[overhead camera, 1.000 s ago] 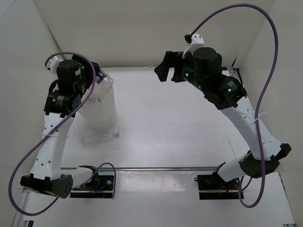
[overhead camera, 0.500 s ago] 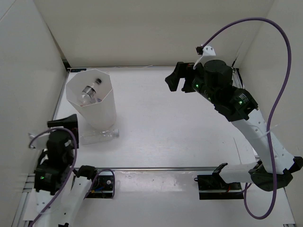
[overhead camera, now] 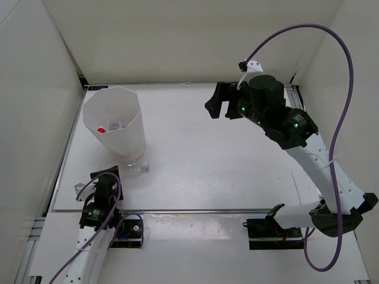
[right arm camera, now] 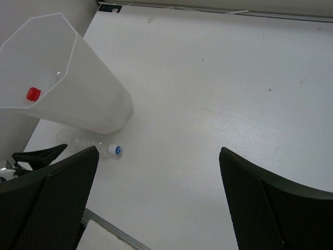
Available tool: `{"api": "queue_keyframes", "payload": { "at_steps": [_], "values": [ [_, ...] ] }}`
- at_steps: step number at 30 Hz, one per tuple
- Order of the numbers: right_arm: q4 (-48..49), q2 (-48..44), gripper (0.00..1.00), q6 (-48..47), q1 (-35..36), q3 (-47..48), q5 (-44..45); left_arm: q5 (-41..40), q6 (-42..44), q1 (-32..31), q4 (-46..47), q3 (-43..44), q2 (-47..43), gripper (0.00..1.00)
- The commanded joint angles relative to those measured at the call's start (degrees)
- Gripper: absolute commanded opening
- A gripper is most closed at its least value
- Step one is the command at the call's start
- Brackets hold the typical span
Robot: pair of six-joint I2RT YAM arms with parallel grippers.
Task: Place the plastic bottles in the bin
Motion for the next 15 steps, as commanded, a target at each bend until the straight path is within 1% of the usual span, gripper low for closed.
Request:
{"api": "queue_keyframes", "payload": {
  "at_steps": [1, 7, 11, 15],
  "values": [
    [-1.1, -0.9, 1.00, -2.5, -0.2, 1.3, -0.8, -2.0, -6.2, 0.1, 10.7, -2.4, 3.7, 1.00],
    [-2.5, -1.9, 1.00, -3.0, -0.2, 1.3, -0.8, -2.5, -3.9, 0.1, 20.2, -5.3, 11.9, 1.00],
    [-3.7, -3.0, 1.00, -3.5, -0.2, 0.3, -0.8, -2.0, -3.9, 0.1, 23.9, -7.2, 13.8, 1.00],
    [-3.7, -4.0, 1.00, -4.0, -0.2, -1.3, 0.4, -2.0, -3.9, 0.1, 24.4, -7.7, 14.3, 1.00]
  ]
}}
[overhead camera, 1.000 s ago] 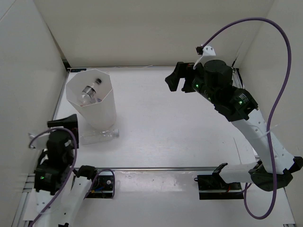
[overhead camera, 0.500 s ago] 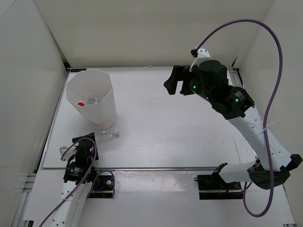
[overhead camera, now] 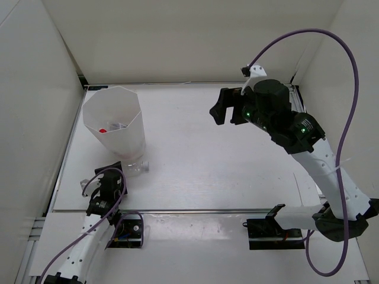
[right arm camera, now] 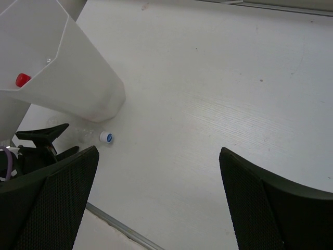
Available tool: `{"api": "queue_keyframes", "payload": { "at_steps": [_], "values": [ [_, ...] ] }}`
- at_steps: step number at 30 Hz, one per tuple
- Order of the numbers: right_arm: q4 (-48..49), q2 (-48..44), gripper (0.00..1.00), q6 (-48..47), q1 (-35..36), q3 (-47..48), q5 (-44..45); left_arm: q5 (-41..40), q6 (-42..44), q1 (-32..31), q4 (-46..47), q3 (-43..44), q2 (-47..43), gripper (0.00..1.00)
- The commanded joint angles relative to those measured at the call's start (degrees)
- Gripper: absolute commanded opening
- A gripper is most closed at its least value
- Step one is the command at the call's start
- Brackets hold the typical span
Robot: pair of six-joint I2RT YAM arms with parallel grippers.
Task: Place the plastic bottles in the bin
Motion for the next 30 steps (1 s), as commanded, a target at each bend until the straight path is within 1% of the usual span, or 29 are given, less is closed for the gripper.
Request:
{"api": "queue_keyframes", "payload": {
  "at_steps": [1, 4, 6, 9, 15, 16, 17, 18, 19, 21, 22, 23, 26, 27, 28, 30],
  "values": [
    [-0.2, -2.6, 1.00, -1.6, -0.2, -1.4, 0.7, -1.5, -1.7, 0.1, 4.2, -1.3, 0.3, 1.00],
    [-0.2, -3.1, 1.00, -1.6, -0.2, -2.0, 0.7, -2.0, -0.6, 0.1, 8.0, -2.0, -0.2, 1.00],
    [-0.2, -3.1, 1.00, -1.6, -0.2, -2.7, 0.7, -2.0, 2.4, 1.5, 8.9, -2.0, -0.2, 1.00],
    [-0.2, -3.1, 1.00, -1.6, -0.2, -3.3, 0.0, 2.2, 6.3, 4.6, 10.2, -1.4, 1.6, 1.00],
    [-0.2, -1.4, 1.00, -2.1, -0.2, -2.3, -1.3, 8.2, 10.6, 10.6, 15.5, -4.7, 3.3, 1.00],
    [-0.2, -1.4, 1.00, -2.8, -0.2, -2.3, -1.3, 9.8, 11.4, 12.9, 16.5, -4.7, 4.8, 1.00],
    [-0.2, -0.9, 1.00, -2.8, -0.2, -2.3, -1.3, 13.1, 12.1, 14.1, 17.7, -5.5, 5.7, 1.00],
    [-0.2, -0.9, 1.00, -3.5, -0.2, -2.3, -1.8, 14.6, 13.2, 15.3, 19.0, -5.5, 6.7, 1.00],
    [-0.9, -0.9, 1.00, -3.5, -0.2, -1.7, -1.8, 16.0, 16.3, 17.8, 22.1, -6.0, 7.9, 1.00],
    [-1.4, -0.9, 1.00, -4.0, -0.2, -1.7, -1.8, 20.0, 19.3, 20.5, 24.3, -5.0, 12.6, 1.00],
    [-1.4, -0.9, 1.00, -4.0, -0.2, -1.7, -1.8, 21.3, 22.3, 23.3, 24.3, -4.2, 14.5, 1.00],
    [-1.4, -0.9, 1.00, -4.0, -0.2, -1.7, -1.3, 24.2, 24.0, 24.6, 24.8, -3.3, 18.4, 1.00],
    [-1.4, -1.4, 1.00, -4.0, -0.7, -2.4, -0.7, 28.8, 31.6, 28.7, 24.8, 0.2, 24.6, 1.00],
    [-1.4, -1.4, 1.00, -3.5, -0.7, -2.4, -0.7, 31.1, 33.1, 29.2, 24.8, 1.6, 28.0, 1.00],
    [-1.4, -1.4, 1.00, -3.5, -0.7, -2.9, -0.7, 32.2, 35.1, 29.2, 24.8, 1.6, 29.3, 0.98],
    [-1.4, -1.4, 1.00, -2.9, -0.7, -2.9, -0.7, 34.7, 35.7, 30.7, 24.8, 2.2, 30.9, 0.95]
  ]
}}
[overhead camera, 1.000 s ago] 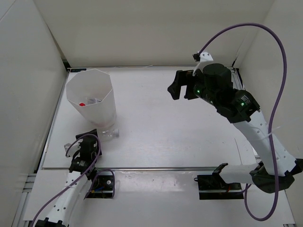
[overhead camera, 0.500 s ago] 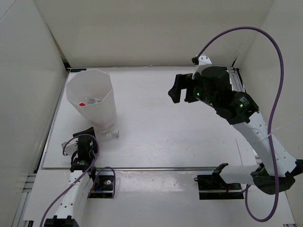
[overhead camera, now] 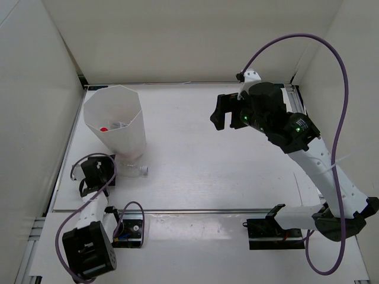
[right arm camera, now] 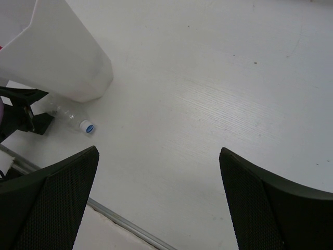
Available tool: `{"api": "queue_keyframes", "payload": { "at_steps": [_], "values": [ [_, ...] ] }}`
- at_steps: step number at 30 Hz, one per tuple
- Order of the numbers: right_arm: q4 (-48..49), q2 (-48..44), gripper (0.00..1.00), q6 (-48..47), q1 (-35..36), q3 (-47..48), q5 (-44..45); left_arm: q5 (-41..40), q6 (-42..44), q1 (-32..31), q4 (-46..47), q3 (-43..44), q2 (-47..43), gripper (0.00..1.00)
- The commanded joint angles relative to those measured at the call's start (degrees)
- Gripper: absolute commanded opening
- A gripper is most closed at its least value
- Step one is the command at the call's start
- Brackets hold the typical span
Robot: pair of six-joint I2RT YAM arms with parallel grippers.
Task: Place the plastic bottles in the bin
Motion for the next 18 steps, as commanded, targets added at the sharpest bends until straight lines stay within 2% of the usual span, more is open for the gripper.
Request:
{"api": "queue_keyframes", "payload": {
  "at_steps": [1, 3, 4, 5, 7, 12, 13, 16, 18],
  "values": [
    [0.7, -0.9, 1.00, 0.3, -0.3, -0.2, 1.0, 6.7, 8.0, 1.6, -3.9, -0.3, 2.9, 0.90],
    [0.7, -1.4, 1.00, 0.8, -0.3, -0.8, 1.0, 7.3, 9.4, 2.3, -3.9, -0.9, 2.0, 0.85],
    [0.7, -1.4, 1.00, 0.9, -0.8, -1.5, 1.0, 8.4, 10.5, 2.8, -3.9, -1.7, 0.6, 0.70],
    [0.7, -1.4, 1.00, 1.5, -0.8, -1.5, 1.0, 9.3, 11.1, 3.7, -3.9, -2.7, -0.3, 0.63],
    [0.7, -1.4, 1.00, 1.5, -0.8, -2.2, 1.0, 12.5, 12.2, 4.5, -3.9, -4.5, -3.2, 0.53],
    [0.7, -0.9, 1.00, 3.4, -1.3, -3.6, 1.0, 16.6, 14.5, 5.3, -13.7, -5.1, -11.6, 0.48],
    [0.7, -0.9, 1.00, 4.0, -1.3, -4.3, 1.0, 17.2, 14.5, 5.3, -19.4, -3.0, -15.1, 0.45],
    [2.0, -0.3, 1.00, 4.7, -1.3, -6.0, 1.0, 16.7, 17.2, 5.3, -30.3, 2.6, -20.3, 0.44],
    [2.0, -0.3, 1.00, 6.0, -1.8, -6.6, 1.0, 17.3, 17.9, 5.3, -38.5, 9.6, -22.2, 0.42]
  ]
}}
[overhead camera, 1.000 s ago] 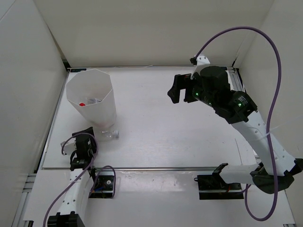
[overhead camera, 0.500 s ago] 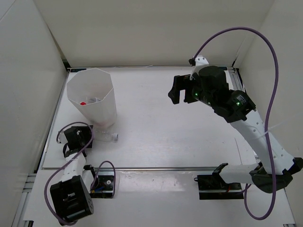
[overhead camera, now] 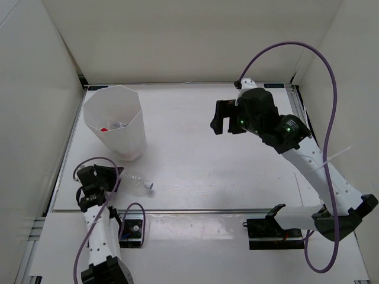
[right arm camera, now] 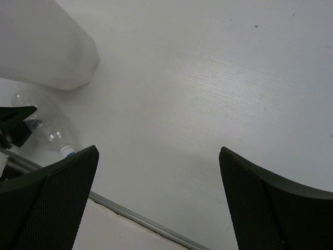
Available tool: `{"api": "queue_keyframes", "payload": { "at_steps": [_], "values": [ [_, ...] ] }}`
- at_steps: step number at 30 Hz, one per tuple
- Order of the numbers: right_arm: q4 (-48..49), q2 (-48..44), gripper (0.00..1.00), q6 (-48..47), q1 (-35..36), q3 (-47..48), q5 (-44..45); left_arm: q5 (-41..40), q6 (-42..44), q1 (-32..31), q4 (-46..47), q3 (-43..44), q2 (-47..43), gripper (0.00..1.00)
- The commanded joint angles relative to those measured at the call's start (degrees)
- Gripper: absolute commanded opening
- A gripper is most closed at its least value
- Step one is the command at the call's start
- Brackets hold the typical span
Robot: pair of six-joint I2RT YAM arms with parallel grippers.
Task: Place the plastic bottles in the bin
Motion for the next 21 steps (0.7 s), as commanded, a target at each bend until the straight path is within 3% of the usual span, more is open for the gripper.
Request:
{"api": "queue_keyframes", "payload": {
  "at_steps": [1, 4, 9, 13, 19, 21],
  "values": [
    [2.0, -0.2, 1.00, 1.8, -0.7, -1.3, 0.2, 1.9, 4.6, 0.2, -17.1, 11.4, -3.6, 0.42],
    [2.7, 0.4, 1.00, 2.4, -0.7, -2.4, 0.2, -0.9, 8.4, 0.2, -26.1, 24.2, -4.4, 0.42],
    [3.2, 0.4, 1.00, 2.9, -1.2, -2.9, -0.3, -1.1, 14.2, -0.3, -28.5, 44.4, -2.7, 0.42],
    [3.8, 0.4, 1.00, 2.4, -1.2, -3.4, -0.3, -1.8, 15.6, -0.9, -21.6, 55.4, 3.6, 0.42],
    [5.7, 2.7, 1.00, 2.4, -2.2, -2.9, -2.6, -10.1, 14.9, -2.3, -7.6, 65.1, 17.8, 0.45],
    [5.7, 3.5, 1.00, 2.4, -2.2, -1.4, -3.2, -13.9, 17.4, -4.7, -7.5, 67.7, 22.0, 0.45]
  ]
}}
